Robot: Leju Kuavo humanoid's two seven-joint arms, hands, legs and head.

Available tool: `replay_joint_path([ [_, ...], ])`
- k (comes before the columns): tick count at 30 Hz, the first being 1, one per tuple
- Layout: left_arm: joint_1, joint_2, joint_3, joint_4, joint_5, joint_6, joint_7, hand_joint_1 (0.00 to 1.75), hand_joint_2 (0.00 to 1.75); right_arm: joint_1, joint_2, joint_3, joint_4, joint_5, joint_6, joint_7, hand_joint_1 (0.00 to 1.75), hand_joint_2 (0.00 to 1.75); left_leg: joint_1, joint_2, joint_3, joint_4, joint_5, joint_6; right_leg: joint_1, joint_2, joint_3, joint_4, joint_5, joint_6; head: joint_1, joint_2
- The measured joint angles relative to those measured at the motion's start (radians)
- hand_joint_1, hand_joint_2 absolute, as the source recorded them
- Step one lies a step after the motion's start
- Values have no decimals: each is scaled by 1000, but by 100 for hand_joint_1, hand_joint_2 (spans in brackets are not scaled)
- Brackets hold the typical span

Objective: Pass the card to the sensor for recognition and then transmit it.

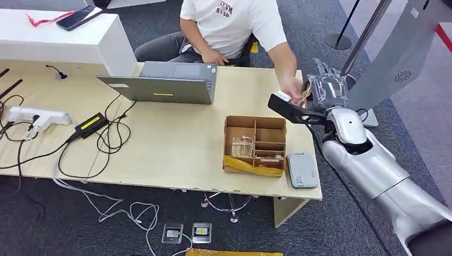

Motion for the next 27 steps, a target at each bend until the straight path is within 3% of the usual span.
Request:
replay_joint_path([
  [4,-4,1,-18,0,-3,-4,4,0,175,-16,17,25,49,2,7,5,175,175,0,-1,0,0,0,0,0,0,0,0,0,0,0,0],
  [7,-6,1,-23,0,-2,-5,5,0,175,-21,21,39,73,1,2,9,164,175,0,-1,-1,0,0,0,0,-1,0,-1,0,0,1,0],
  [8,-6,1,-24,0,-2,-4,5,0,175,-23,24,45,82,0,0,10,2,175,0,-1,-1,0,0,0,0,-1,0,-1,0,0,0,0],
  [20,-6,1,-43,0,9,2,5,0,175,-36,43,81,158,-19,-66,9,0,175,0,0,0,0,0,0,0,0,0,-1,0,0,0,0],
  [27,0,1,-44,0,33,9,5,0,175,31,34,42,106,-138,-324,-38,0,175,0,0,1,0,0,0,0,1,0,-1,0,0,0,0],
])
